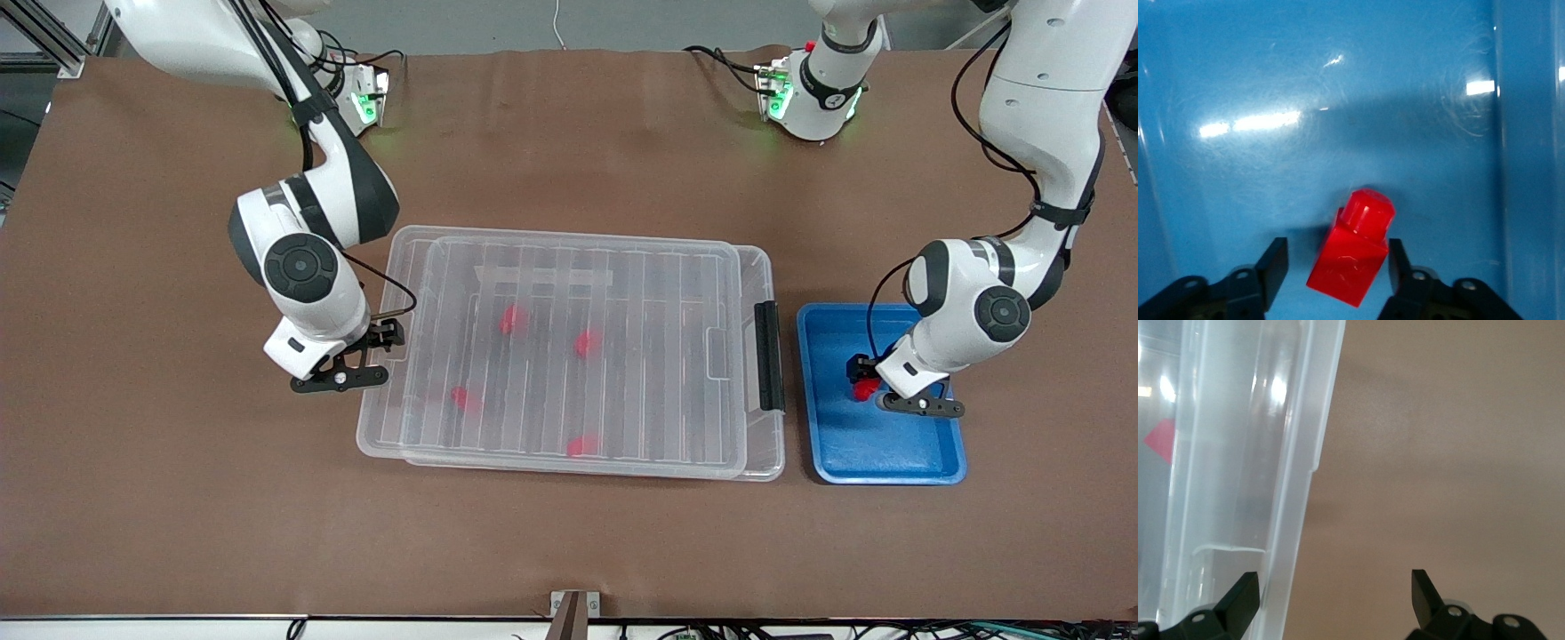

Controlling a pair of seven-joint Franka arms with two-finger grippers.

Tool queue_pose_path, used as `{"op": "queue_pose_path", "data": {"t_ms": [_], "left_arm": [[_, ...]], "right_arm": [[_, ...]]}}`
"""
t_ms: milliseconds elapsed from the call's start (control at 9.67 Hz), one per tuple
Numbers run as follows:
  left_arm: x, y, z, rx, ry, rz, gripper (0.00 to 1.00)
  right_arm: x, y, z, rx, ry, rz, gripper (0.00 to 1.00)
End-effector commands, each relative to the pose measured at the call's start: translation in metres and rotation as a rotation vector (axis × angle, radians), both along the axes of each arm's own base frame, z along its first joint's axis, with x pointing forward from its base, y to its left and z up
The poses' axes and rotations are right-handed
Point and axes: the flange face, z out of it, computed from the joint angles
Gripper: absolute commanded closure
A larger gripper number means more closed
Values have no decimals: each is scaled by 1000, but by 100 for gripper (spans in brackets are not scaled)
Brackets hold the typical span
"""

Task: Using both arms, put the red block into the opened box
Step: 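Lower the left gripper and grasp the red block in the blue tray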

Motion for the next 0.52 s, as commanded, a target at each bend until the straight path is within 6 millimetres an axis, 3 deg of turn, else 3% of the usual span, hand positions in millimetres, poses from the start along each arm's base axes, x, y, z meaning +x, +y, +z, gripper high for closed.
{"op": "queue_pose_path", "data": {"t_ms": [0, 103, 207, 414], "left_arm": [[2, -3, -15, -1, 5, -17, 75], [2, -2, -14, -2, 4, -6, 92], [3, 0, -9, 0, 1, -4, 99], [9, 2, 38, 16, -50, -16, 99]], "right_arm": [[-4, 7, -11, -13, -27, -42, 0], [-3, 4, -12, -16, -25, -43, 0], [-1, -3, -12, -22, -23, -49, 0], [3, -18, -12, -43, -18, -60, 0]]}}
